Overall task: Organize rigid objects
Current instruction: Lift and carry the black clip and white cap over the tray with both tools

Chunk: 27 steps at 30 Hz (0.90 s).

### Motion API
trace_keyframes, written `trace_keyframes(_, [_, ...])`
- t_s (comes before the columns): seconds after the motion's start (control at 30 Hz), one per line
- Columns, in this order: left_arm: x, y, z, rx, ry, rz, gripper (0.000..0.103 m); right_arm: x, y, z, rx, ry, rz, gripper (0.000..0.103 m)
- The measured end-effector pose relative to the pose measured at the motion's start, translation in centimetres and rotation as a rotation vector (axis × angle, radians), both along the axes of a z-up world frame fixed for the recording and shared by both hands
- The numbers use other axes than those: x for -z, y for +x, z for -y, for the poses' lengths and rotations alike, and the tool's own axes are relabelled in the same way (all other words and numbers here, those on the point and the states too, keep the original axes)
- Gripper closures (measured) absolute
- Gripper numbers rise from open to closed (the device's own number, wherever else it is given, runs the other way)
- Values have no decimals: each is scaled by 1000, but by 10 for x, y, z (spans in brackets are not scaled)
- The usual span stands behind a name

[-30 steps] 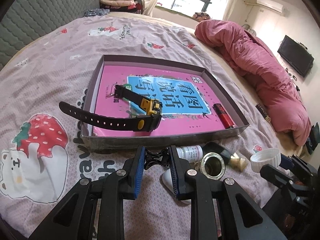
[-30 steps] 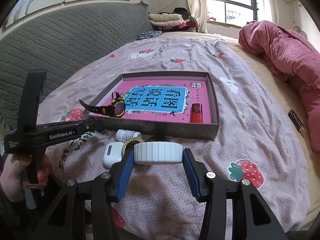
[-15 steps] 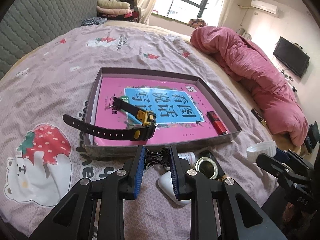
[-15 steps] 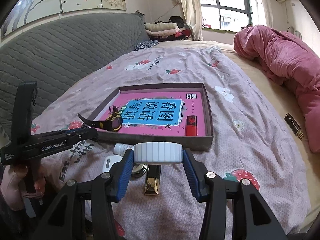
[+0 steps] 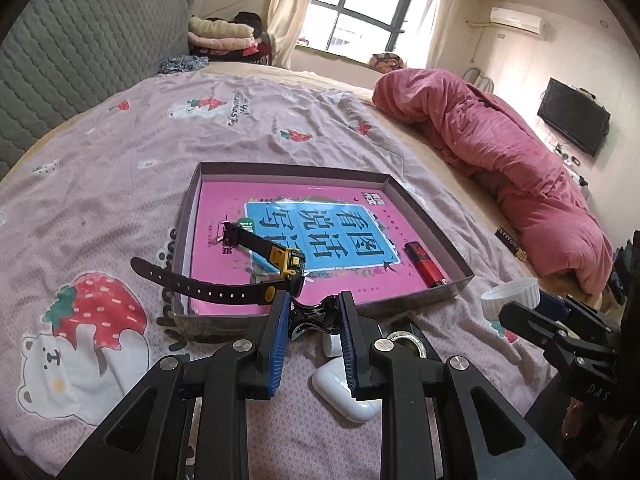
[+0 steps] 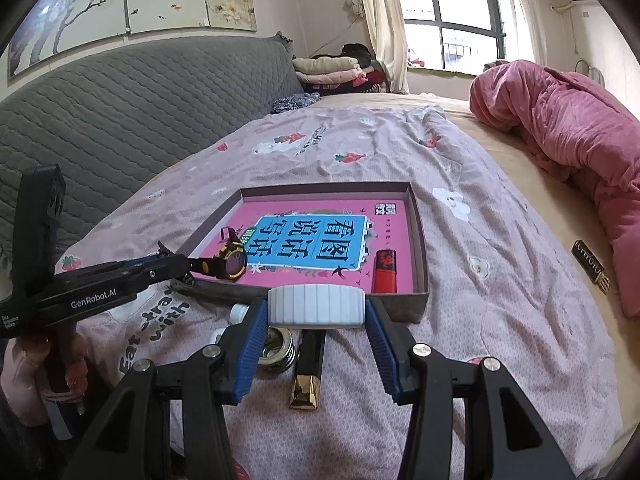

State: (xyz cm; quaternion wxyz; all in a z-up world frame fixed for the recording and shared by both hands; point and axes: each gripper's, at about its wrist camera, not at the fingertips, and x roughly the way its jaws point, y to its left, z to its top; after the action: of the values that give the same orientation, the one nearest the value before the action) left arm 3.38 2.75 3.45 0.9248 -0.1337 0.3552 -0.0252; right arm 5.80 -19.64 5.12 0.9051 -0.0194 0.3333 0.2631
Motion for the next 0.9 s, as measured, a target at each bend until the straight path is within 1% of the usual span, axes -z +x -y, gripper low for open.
trace_keyframes(0.27, [0,3,3,10,-3,13,79,-3,2,-2,0,-11,32,53])
trace_keyframes(0.5, [-3,8,9,25,1,32,79,-5,8,-1,7,0,46,53])
trace_keyframes(0.77, [-3,14,17,41,4,36,79,-6,17,1,11,17,50,53])
trace_keyframes(0.9, [-1,18,19,47,7,34,79,-8,21,0,4,9,68,53])
